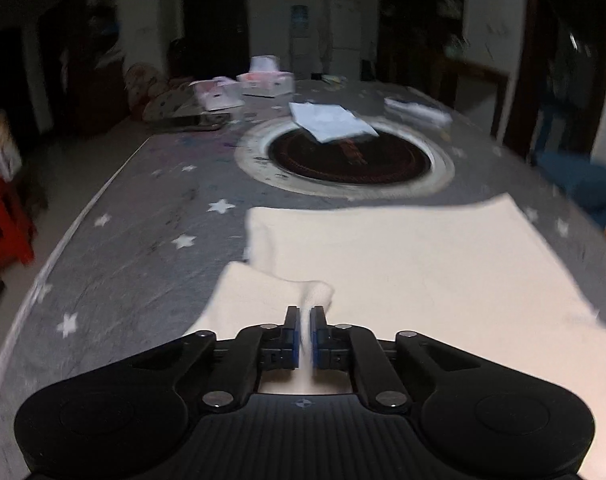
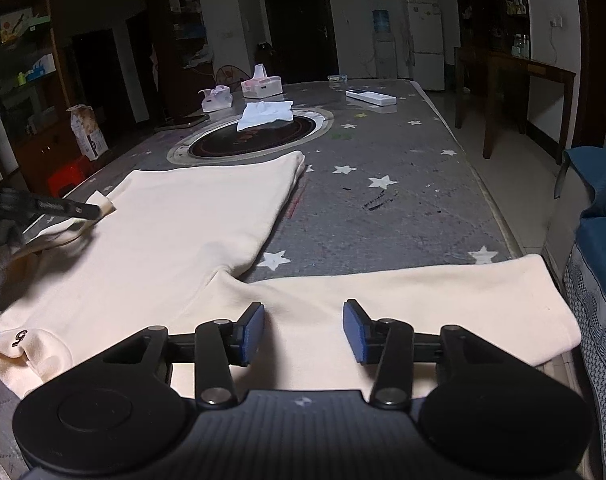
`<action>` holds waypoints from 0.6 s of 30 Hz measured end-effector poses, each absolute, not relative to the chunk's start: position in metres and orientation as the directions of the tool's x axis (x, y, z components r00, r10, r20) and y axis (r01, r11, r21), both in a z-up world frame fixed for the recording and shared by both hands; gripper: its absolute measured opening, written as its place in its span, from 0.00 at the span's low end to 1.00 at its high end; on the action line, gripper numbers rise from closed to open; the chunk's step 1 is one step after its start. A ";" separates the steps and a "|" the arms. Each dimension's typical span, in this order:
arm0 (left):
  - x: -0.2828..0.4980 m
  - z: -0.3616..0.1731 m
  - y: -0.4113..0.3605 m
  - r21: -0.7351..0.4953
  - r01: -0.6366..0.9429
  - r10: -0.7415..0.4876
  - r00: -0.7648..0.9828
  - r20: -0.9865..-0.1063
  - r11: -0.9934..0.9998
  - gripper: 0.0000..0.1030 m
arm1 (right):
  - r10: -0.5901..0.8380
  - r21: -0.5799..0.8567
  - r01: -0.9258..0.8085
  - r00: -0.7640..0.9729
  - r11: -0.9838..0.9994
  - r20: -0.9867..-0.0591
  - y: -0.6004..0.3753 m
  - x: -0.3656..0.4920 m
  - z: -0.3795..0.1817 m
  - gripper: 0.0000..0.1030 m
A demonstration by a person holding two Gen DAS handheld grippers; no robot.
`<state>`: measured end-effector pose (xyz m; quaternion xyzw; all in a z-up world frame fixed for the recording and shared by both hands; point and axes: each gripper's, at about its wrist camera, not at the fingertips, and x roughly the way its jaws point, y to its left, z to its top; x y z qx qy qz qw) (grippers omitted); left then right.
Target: Fold clothes
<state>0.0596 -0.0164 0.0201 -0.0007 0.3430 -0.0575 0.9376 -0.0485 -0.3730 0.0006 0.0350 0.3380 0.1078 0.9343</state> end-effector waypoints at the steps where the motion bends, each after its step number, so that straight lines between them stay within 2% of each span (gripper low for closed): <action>1: 0.055 0.025 -0.007 -0.059 0.089 -0.106 0.770 -0.630 0.994 0.04 | 0.225 0.136 -0.180 0.749 0.974 -0.623 -0.373 -0.049 0.000 0.44; 12: -0.023 0.078 0.099 -0.162 -0.116 0.026 0.879 -0.476 0.980 0.03 | 0.212 0.115 -0.180 0.758 0.977 -0.617 -0.367 -0.049 -0.001 0.48; 18: -0.061 0.066 0.137 -0.127 -0.206 0.123 0.872 -0.475 0.970 0.03 | 0.211 0.106 -0.185 0.757 0.977 -0.619 -0.366 -0.050 0.000 0.48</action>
